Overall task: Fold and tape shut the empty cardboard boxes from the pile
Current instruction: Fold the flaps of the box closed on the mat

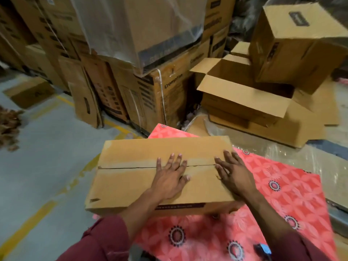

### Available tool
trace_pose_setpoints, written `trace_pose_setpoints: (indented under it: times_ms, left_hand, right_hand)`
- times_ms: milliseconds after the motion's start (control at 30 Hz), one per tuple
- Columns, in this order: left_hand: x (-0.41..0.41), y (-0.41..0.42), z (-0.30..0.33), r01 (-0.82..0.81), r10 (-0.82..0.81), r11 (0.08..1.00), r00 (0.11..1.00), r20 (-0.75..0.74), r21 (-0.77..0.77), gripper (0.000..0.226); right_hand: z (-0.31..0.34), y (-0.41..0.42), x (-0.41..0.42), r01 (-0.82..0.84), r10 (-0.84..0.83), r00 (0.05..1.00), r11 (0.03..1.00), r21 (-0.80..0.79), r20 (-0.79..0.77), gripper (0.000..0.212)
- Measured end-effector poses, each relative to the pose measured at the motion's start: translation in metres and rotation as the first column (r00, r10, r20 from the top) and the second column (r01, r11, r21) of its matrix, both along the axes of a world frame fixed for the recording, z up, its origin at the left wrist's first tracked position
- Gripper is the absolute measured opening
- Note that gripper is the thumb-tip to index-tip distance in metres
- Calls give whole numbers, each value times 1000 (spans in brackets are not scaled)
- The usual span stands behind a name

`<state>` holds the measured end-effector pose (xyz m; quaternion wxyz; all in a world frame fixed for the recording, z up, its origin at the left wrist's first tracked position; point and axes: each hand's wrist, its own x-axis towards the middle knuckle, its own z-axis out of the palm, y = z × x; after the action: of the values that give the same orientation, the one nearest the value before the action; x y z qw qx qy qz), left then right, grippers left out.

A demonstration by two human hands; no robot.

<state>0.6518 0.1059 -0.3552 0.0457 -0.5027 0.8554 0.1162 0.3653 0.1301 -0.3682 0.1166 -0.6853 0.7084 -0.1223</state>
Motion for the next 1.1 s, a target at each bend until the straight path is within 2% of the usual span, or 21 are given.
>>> trace_pose_setpoints:
  times_ms: [233,367,533,600,667,800,867,933,1033,1100]
  left_hand:
    - [-52,-13,-9,240,-240,971,970,-32,0,80]
    - [-69,-17,-7,325,-324,946,946,-24,21,85]
    - [-81,-14,-4,395,-395,918,919,-16,24,112]
    - [-93,-8,-3,425,-425,905,905,-27,22,117]
    - [-106,2,-3,444,-444,896,895,-35,9,118]
    - [-131,25,-4,419,-420,908,907,-28,-7,112]
    - [-142,34,-3,388,-388,921,921,-34,5,110]
    - [-153,39,0,349,-349,937,937,-38,14,107]
    - [-163,47,1,299,-298,954,954,-14,22,106]
    - [-165,50,-1,270,-270,963,963,-10,17,107]
  right_hand:
    - [9,47,-38,216,-217,976,976,23,16,43]
    - [12,65,-41,288,-282,956,954,82,-79,47]
    - [6,102,-16,375,-365,926,919,122,-97,68]
    - [5,126,-5,404,-400,914,911,79,-63,62]
    - [2,150,-1,449,-449,893,893,3,37,51]
    - [0,193,-25,618,-601,777,785,-43,189,44]
    - [-5,212,-44,659,-650,734,752,24,197,48]
    - [-13,228,-67,646,-667,735,743,177,122,50]
    - [-32,245,-95,539,-599,801,725,429,6,67]
    - [-46,250,-108,464,-526,850,715,522,-36,68]
